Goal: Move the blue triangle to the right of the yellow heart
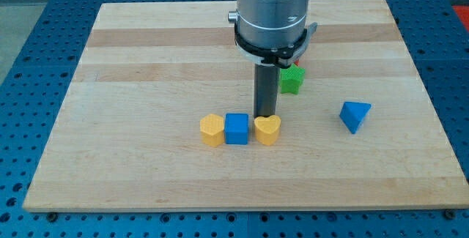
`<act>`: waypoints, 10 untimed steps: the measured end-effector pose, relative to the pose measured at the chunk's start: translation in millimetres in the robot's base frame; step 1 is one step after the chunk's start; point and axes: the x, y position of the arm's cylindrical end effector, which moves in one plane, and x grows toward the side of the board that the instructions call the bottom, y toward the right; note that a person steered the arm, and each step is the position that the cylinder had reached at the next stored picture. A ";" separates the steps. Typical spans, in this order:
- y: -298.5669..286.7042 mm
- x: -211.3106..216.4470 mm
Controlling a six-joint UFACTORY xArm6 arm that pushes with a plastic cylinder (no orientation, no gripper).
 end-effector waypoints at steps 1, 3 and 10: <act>10.2 -18.6; 62.8 -19.2; 168.8 15.6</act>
